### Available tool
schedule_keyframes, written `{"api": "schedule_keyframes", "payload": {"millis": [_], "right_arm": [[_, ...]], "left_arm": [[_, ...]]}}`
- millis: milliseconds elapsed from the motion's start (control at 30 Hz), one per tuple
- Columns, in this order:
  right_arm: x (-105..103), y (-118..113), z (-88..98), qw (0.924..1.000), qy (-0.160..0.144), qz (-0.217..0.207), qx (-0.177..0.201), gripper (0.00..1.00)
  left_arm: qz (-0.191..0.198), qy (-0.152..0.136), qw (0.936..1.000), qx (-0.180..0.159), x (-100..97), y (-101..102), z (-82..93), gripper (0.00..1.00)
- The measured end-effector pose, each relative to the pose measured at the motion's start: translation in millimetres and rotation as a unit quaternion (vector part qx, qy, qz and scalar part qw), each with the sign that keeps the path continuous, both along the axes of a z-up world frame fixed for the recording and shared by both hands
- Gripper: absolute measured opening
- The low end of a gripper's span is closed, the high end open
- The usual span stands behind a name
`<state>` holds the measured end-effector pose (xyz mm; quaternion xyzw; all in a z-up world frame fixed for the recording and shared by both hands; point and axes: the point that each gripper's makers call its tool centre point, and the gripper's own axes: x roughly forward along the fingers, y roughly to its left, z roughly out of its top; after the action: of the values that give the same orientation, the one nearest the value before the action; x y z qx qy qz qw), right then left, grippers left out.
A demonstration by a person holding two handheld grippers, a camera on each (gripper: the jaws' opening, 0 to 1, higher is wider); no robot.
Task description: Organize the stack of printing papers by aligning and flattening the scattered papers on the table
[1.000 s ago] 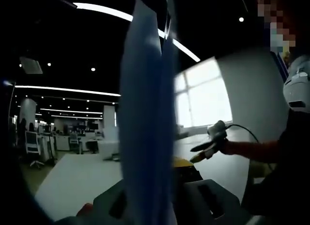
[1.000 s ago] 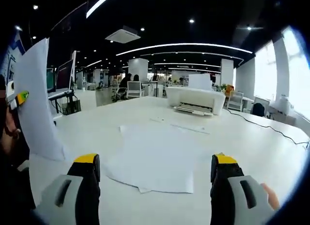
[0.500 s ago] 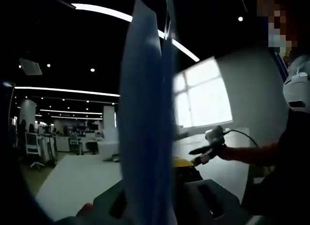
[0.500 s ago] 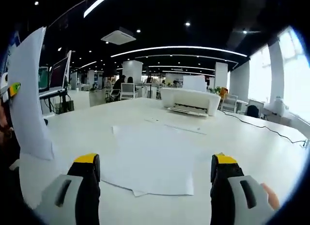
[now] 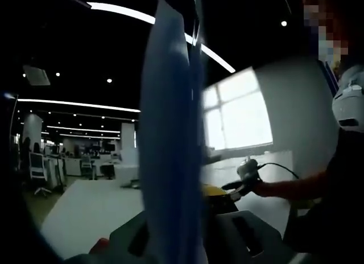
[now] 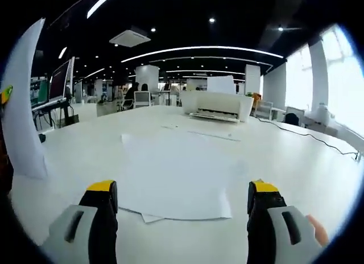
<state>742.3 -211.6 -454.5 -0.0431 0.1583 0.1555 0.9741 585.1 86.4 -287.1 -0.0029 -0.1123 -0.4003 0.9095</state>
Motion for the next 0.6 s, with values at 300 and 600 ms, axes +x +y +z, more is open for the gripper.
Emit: {"api": "schedule_keyframes", "payload": {"millis": [300, 600], "right_arm": [[4.7, -1.9, -18.2, 0.9998, 0.012, -0.006, -0.016, 0.9], [4.7, 0.3, -19.0, 0.9995, 0.024, -0.012, 0.015, 0.9]], "left_arm": [[0.0, 0.0, 1.0, 0.0, -0.6, 0.4, -0.4, 0.06], [-0.001, 0.001, 1.0, -0.001, -0.6, -0.6, -1.2, 0.06]]}}
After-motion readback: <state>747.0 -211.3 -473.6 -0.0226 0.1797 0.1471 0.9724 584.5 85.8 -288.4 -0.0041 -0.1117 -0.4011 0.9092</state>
